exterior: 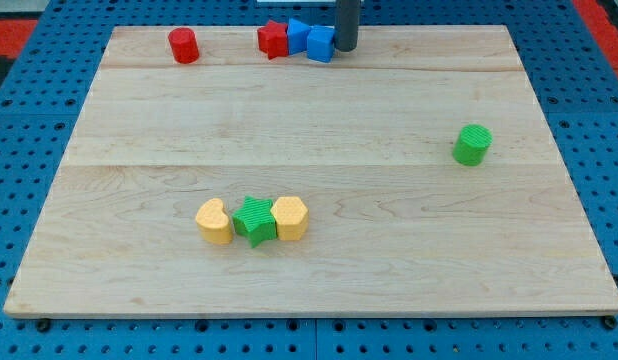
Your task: Move red circle slightly upwards
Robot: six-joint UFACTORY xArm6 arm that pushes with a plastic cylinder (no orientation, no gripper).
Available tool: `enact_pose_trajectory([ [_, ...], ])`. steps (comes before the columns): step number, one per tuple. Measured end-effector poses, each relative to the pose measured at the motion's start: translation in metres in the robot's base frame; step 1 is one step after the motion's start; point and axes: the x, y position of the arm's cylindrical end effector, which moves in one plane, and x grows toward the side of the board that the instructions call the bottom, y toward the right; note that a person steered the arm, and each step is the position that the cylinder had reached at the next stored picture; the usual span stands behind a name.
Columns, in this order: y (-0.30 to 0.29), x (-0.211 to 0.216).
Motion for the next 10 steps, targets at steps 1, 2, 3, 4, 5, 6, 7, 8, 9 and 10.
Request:
enact_pose_trajectory([
  [1,0.011,0.015],
  [2,0.011,0.045],
  [3,0.008,0.057],
  [4,-0.007,0.058],
  [5,-0.011,0.058],
  [6,-0.021,0.062],
  [7,-0.034,0.065],
  [8,-0.112,0.065],
  [9,-0.202,0.051],
  [10,-0.255,0.046],
])
